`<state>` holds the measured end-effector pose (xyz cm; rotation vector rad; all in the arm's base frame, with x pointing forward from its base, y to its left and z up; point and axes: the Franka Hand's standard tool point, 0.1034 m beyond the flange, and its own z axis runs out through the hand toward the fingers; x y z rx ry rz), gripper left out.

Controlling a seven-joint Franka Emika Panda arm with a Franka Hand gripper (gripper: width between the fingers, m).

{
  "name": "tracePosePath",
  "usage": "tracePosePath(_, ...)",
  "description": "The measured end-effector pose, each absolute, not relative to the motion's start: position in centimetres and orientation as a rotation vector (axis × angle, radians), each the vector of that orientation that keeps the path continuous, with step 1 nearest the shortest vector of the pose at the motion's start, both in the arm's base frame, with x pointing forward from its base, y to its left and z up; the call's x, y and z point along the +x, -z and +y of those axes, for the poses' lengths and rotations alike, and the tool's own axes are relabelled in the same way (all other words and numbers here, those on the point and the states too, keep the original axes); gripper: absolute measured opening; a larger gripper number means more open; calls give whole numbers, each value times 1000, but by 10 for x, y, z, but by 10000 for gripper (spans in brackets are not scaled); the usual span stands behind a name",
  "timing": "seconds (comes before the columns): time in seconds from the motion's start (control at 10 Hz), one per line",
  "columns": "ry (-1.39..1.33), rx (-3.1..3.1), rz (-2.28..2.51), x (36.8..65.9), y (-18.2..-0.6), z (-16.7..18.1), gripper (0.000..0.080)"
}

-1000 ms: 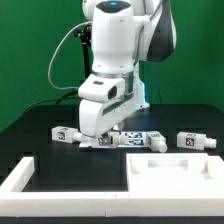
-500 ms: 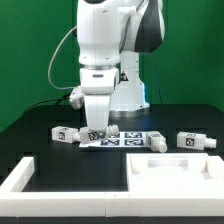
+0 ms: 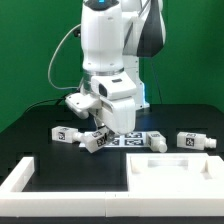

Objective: Assemble one leg

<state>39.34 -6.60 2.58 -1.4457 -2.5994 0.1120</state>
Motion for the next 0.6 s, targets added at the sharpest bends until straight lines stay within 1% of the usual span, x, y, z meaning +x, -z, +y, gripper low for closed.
tracePosePath(0.5, -160, -1140, -2752, 390, -25, -81, 287)
tracePosePath(0.6, -157, -1091, -2762, 388, -21, -77, 287)
